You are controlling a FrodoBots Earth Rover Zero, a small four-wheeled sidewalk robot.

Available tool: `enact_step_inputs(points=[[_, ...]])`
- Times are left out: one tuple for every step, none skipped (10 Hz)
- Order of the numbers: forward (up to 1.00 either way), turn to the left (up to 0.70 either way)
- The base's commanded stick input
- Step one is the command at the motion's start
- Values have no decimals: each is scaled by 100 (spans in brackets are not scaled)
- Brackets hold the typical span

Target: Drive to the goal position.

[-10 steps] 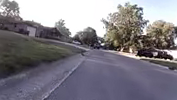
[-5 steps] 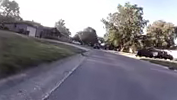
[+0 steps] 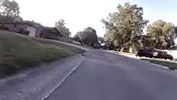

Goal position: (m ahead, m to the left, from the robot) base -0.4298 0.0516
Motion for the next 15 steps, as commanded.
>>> enact_step_inputs(points=[[6,0],[6,0],[6,0],[6,0],[6,0],[6,0],[7,0],[7,0],[6,0],[6,0],[7,0],[6,0],[6,0],[6,0],[6,0]])
